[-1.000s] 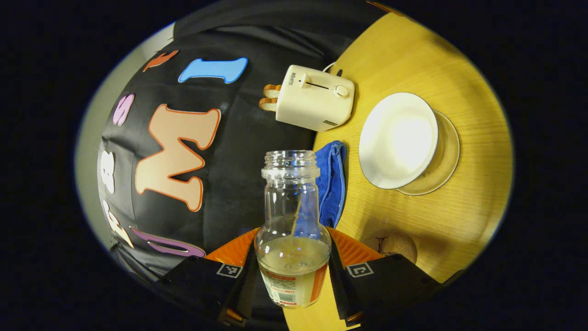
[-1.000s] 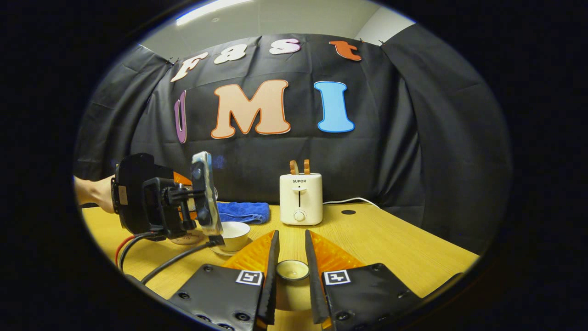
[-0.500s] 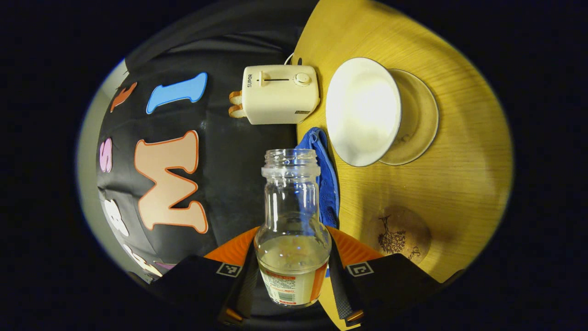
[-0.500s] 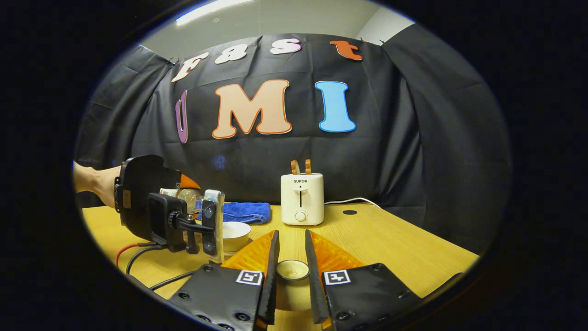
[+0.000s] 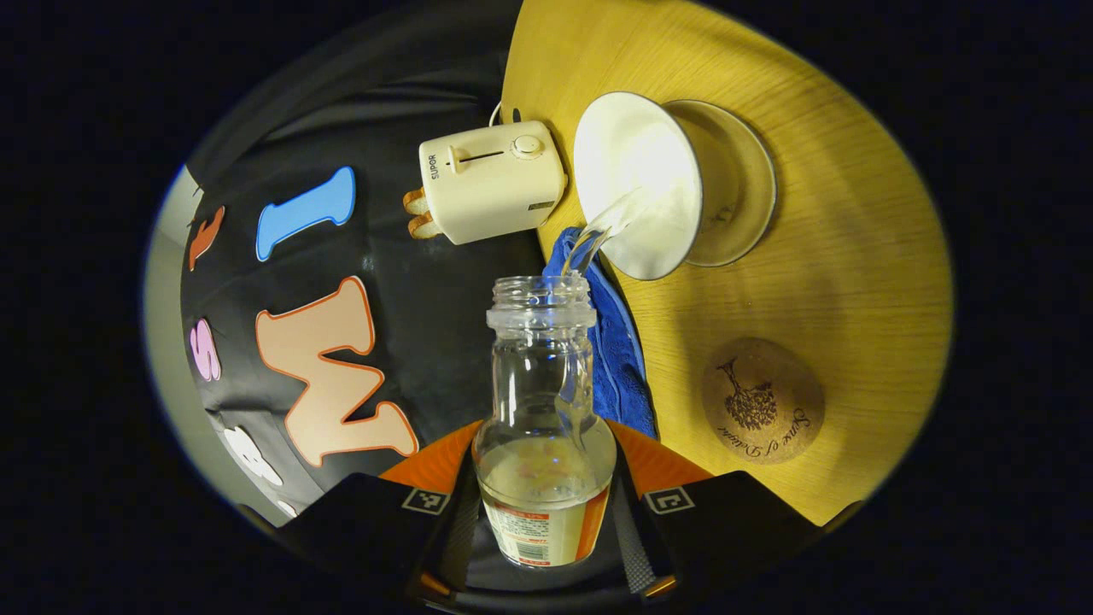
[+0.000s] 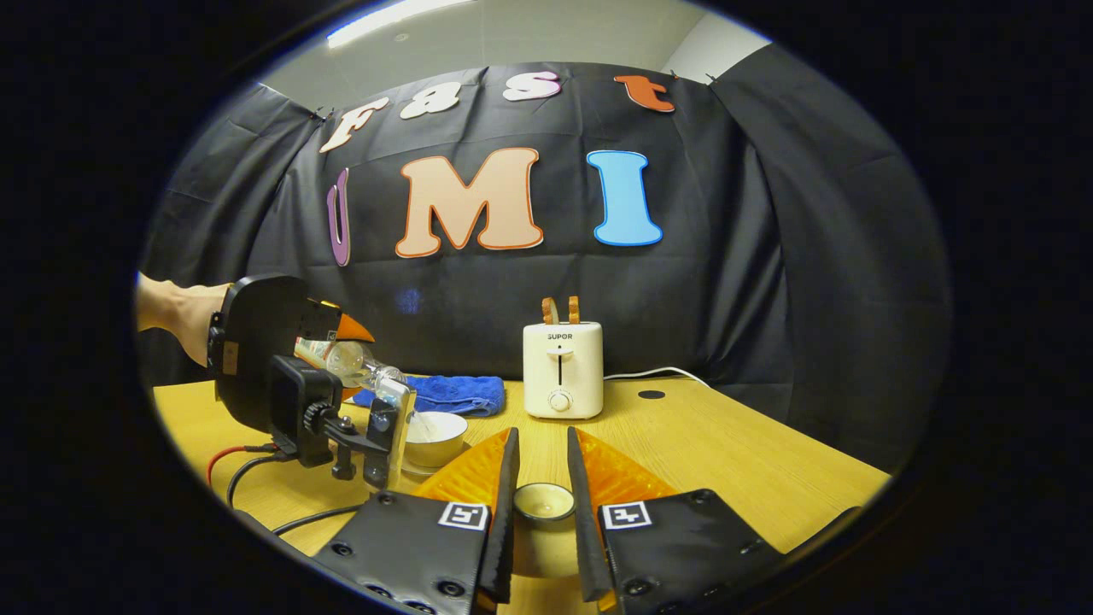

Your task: Open the teacup lid with one hand, grasp the water bottle and pour water into the teacup with the other hand; after pouring, place the water bottle on the coaster and then close the teacup lid.

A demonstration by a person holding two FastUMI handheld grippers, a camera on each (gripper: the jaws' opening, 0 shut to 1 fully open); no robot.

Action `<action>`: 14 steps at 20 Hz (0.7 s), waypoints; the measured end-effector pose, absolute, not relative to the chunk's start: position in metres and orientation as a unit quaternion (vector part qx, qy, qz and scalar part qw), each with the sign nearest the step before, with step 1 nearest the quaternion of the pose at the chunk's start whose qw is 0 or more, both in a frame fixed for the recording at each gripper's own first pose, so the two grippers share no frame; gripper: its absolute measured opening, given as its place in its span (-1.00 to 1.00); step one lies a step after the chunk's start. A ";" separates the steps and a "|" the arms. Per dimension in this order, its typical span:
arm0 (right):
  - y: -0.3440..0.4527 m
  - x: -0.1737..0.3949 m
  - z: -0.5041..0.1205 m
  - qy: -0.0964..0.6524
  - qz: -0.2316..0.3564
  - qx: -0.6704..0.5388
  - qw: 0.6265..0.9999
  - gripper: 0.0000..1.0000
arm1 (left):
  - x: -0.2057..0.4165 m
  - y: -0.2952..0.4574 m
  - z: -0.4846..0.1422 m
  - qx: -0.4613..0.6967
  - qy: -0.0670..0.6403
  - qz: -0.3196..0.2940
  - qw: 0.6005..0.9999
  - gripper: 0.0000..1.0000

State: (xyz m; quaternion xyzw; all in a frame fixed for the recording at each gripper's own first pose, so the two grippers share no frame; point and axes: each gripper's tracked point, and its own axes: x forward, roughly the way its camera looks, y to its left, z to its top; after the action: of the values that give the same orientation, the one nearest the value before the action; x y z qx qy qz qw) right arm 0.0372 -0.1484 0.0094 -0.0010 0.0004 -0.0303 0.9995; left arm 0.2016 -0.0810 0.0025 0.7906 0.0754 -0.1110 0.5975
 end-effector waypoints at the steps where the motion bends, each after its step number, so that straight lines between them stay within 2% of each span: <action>1: -0.148 0.038 0.008 0.000 -0.030 -0.001 1.000 -0.30 | 0.202 -0.081 0.004 0.793 0.075 -0.110 0.594 0.34; 5: -0.148 0.038 0.008 0.001 -0.029 -0.001 1.000 -0.30 | 0.198 -0.081 0.007 0.804 0.073 -0.108 0.580 0.35; 14: -0.148 0.038 0.009 0.001 -0.028 -0.001 1.000 -0.32 | 0.198 -0.097 0.026 0.846 0.059 -0.108 0.519 0.35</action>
State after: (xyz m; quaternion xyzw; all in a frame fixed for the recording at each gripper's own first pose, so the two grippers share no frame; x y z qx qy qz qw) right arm 0.0379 -0.1482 0.0085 -0.0010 0.0005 -0.0278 0.9996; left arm 0.1982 -0.0972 0.0257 0.8460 0.0592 -0.1077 0.5188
